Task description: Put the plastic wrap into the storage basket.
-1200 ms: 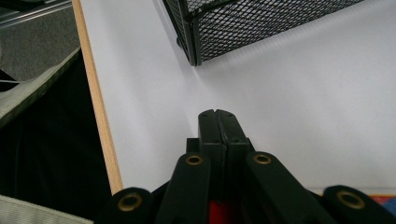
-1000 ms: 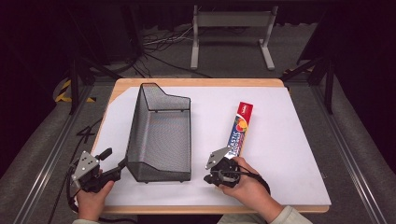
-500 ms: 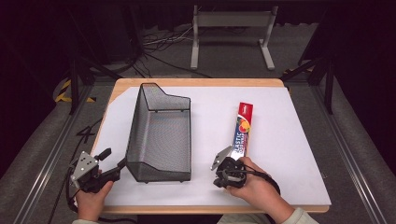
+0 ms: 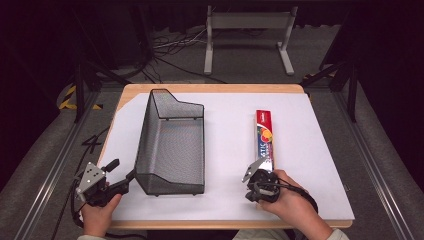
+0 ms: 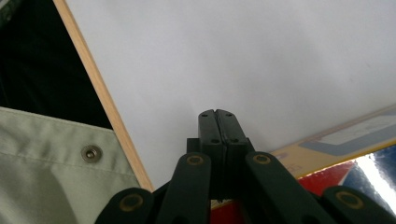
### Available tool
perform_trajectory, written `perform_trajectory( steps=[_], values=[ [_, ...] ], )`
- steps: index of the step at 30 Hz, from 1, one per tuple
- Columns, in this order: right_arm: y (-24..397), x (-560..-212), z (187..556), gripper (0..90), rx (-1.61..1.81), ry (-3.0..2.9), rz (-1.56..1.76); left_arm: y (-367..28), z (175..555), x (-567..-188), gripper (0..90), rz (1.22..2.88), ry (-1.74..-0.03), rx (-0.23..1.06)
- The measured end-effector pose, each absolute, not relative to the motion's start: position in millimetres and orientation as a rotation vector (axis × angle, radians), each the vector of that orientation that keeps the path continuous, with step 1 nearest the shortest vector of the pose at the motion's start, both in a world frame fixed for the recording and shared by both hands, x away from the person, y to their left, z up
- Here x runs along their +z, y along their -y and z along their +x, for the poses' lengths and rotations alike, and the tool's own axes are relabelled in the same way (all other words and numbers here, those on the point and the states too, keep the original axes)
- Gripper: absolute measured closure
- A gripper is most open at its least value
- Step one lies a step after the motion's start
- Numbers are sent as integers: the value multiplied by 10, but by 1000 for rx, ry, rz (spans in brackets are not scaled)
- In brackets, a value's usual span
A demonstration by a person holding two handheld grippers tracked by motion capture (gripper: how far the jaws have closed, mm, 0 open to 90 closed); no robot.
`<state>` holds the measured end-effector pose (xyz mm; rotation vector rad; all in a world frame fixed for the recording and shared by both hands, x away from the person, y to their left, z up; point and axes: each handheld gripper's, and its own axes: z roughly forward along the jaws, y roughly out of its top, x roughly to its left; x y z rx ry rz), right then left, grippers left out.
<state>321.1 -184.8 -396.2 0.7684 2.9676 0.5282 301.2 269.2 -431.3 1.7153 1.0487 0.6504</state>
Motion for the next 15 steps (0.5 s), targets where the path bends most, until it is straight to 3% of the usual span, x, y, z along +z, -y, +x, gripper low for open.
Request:
perform_trajectory(
  steps=[15],
  values=[
    [2529,-3947,3301,900,481,-2839,1055,-2693,3026,-4316,302,1712,-1052,645]
  ],
)
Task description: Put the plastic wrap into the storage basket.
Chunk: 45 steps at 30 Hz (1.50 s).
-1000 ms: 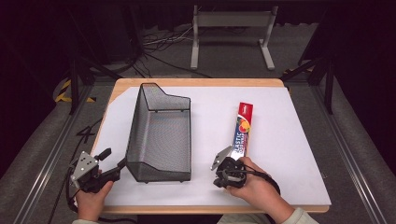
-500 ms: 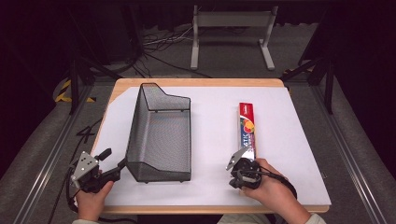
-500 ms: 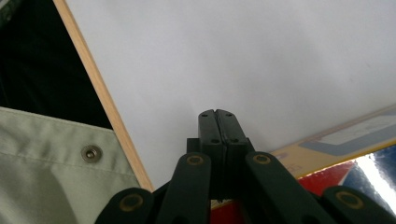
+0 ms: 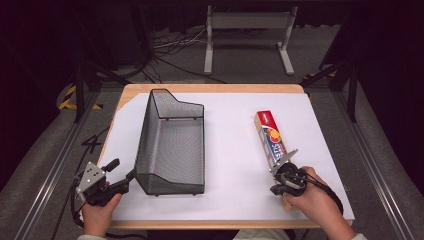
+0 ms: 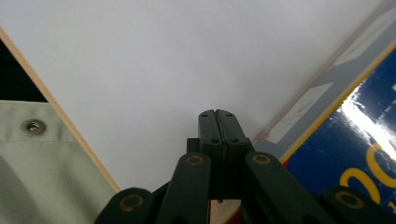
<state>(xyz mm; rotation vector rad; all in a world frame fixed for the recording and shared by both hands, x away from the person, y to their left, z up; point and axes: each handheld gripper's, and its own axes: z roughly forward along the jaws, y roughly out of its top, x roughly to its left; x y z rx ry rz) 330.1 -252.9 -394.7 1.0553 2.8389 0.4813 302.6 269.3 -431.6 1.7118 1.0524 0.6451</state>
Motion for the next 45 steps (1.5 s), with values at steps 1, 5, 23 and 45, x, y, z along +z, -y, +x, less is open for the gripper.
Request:
perform_trajectory(
  steps=[1,5,23,45],
  values=[
    [2560,-3943,3303,900,471,-2826,1070,-2692,3027,-4316,302,1711,-1052,645],
    [2695,-3940,3331,900,463,-2793,1124,-2690,3030,-4316,302,1710,-1052,644],
    [2984,-3814,3350,797,670,-2693,1212,-2705,3054,-4321,302,1698,-1065,644],
    [3344,-3395,3324,380,1271,-2188,1217,-2701,3071,-4326,300,1691,-1078,657]
  ],
)
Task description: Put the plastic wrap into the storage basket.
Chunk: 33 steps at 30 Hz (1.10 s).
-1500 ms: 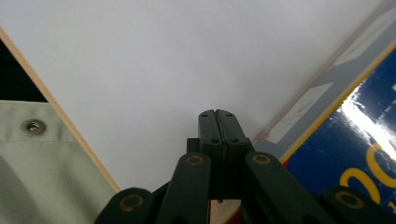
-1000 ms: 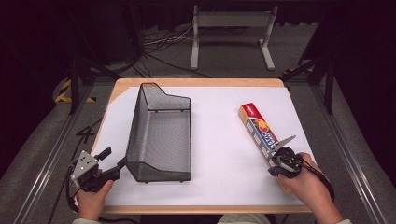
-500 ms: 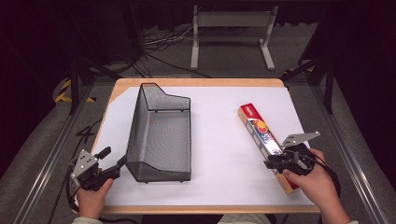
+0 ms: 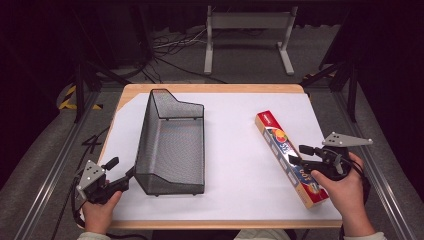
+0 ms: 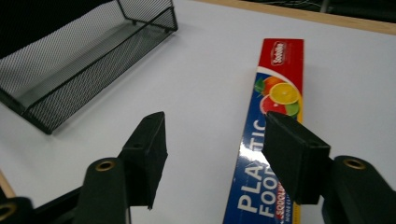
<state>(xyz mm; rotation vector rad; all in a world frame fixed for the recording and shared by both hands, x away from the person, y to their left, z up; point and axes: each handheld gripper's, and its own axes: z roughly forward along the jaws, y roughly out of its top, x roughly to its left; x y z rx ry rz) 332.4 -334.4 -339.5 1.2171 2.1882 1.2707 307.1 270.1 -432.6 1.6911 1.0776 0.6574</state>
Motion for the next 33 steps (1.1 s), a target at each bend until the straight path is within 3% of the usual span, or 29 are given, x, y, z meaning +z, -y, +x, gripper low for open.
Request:
perform_trajectory(
  steps=[3,13,24,33],
  values=[
    [3422,-3377,3402,314,1281,-2164,1386,-2704,3071,-4326,300,1692,-1079,656],
    [3547,-3334,3604,196,1125,-1960,1324,-2701,3073,-4330,299,1694,-1081,660],
    [3487,-3357,3748,138,1114,-1897,1300,-2697,3072,-4331,298,1696,-1079,662],
    [3264,-3509,3892,180,948,-2011,1330,-2702,3069,-4330,299,1697,-1081,661]
  ],
)
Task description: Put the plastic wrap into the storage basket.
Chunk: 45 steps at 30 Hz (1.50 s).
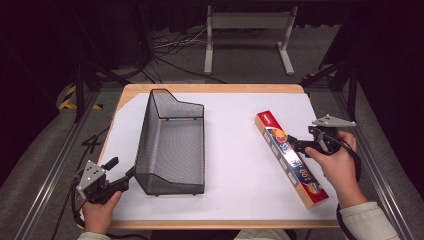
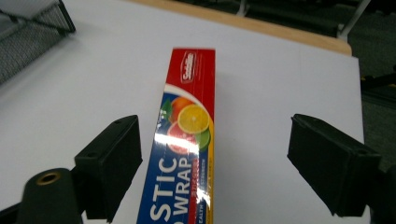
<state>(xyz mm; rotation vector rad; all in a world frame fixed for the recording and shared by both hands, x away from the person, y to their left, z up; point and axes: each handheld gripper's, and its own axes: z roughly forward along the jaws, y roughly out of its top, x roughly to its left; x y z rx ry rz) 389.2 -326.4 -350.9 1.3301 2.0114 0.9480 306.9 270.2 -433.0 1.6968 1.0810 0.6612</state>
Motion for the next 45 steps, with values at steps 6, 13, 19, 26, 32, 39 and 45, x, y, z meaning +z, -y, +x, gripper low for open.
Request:
perform_trajectory(
  steps=[6,13,19,26,32,39,45],
  values=[
    [3161,-3683,3994,192,885,-2093,1364,-2703,3072,-4332,298,1697,-1081,662],
    [3105,-3842,4085,163,772,-2224,1305,-2701,3073,-4334,298,1695,-1080,662],
    [3064,-3925,4131,178,717,-2299,1360,-2699,3073,-4336,298,1696,-1080,663],
    [3024,-4011,4187,133,654,-2336,1411,-2701,3073,-4336,298,1700,-1077,659],
    [3000,-4084,4239,142,534,-2400,1453,-2699,3073,-4341,298,1698,-1083,657],
    [2971,-4154,4265,199,476,-2478,1512,-2700,3070,-4341,297,1691,-1084,657],
    [2942,-4129,4233,319,449,-2381,1620,-2704,3070,-4340,298,1690,-1085,656]
  ],
)
